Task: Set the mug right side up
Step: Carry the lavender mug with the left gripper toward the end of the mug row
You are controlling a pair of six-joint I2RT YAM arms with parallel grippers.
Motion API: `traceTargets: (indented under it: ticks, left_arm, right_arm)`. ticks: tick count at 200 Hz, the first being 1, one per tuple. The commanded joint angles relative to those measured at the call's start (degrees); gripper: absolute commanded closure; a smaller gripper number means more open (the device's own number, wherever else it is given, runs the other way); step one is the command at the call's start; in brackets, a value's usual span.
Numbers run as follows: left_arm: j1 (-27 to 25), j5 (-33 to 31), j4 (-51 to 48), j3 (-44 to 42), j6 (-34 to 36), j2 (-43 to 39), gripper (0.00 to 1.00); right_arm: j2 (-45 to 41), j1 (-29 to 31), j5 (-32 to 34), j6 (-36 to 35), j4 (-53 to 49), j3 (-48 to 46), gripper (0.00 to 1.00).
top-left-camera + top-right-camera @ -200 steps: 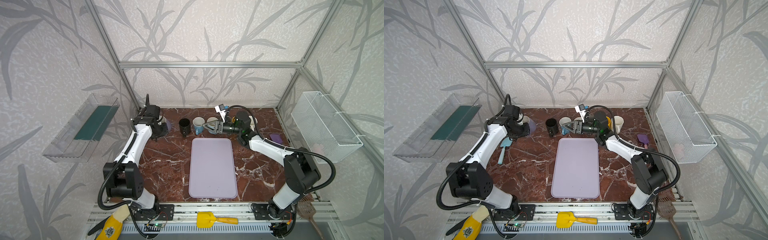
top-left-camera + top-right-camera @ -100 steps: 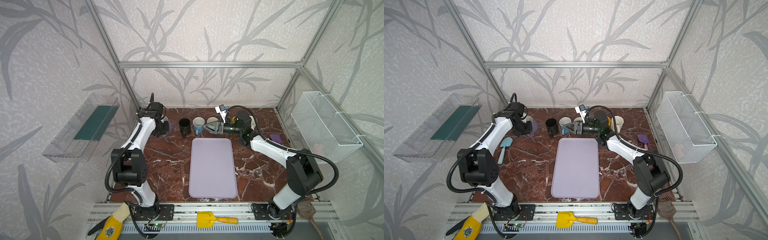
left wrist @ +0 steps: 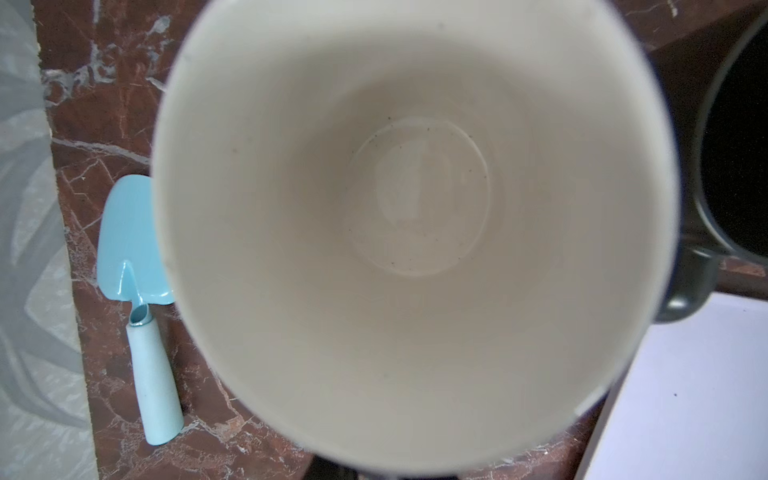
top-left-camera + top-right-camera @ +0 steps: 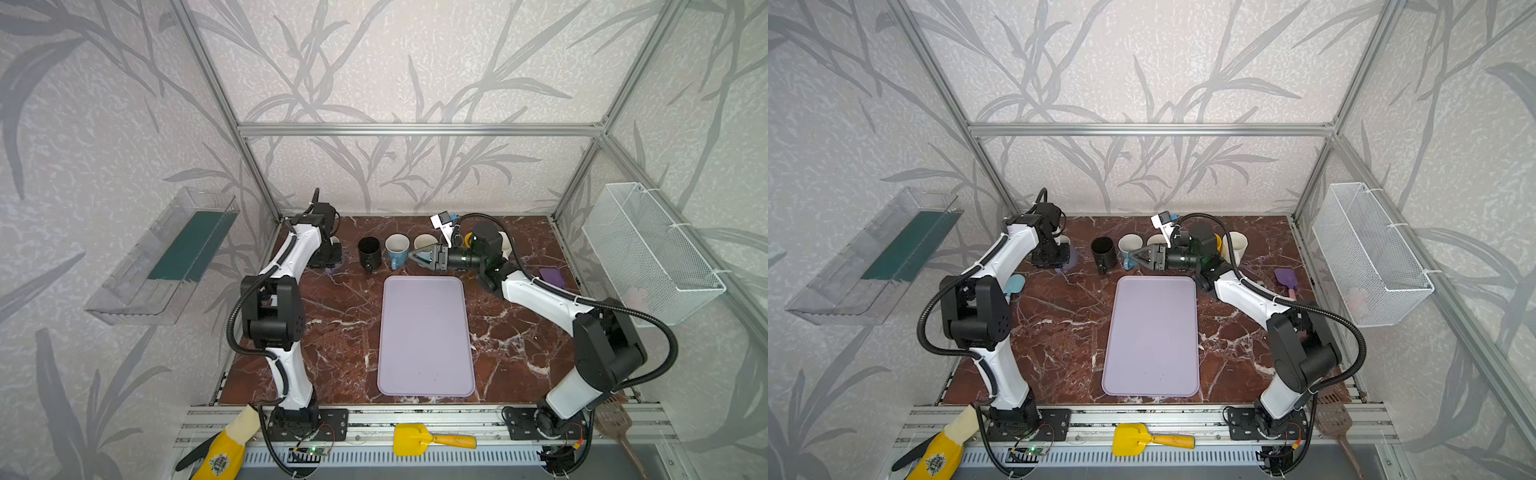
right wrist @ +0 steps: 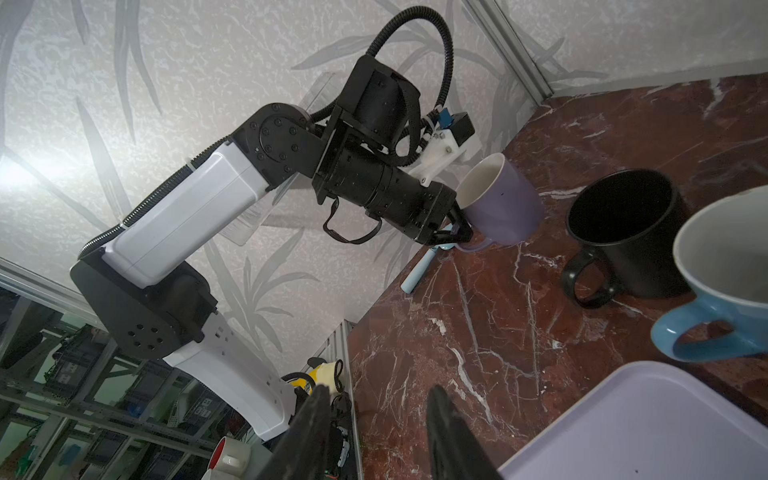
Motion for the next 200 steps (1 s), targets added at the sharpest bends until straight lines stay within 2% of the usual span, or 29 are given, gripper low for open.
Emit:
traceTargets:
  ticks: [1,87,200]
  left_arm:
    - [-0.7,-3.2,-0.7,4.2,1.2,0.7,1.00]
    - [-3.9,-9.3,-5.9,13.3,1.5,9.5,1.00]
    - [-5.3,-11.0,-5.6,13.6,0.6,12.4,1.00]
  right_arm:
    - [-2.8,-0.4,-0.5,-1.2,-0.3,-0.7,0.60]
    - [-5.2,-1.1,0.3,-3.0,-2.5,-2.5,0.60]
    - [-6.9,-1.5,1.2,-4.3,-3.6,-3.9,0.61]
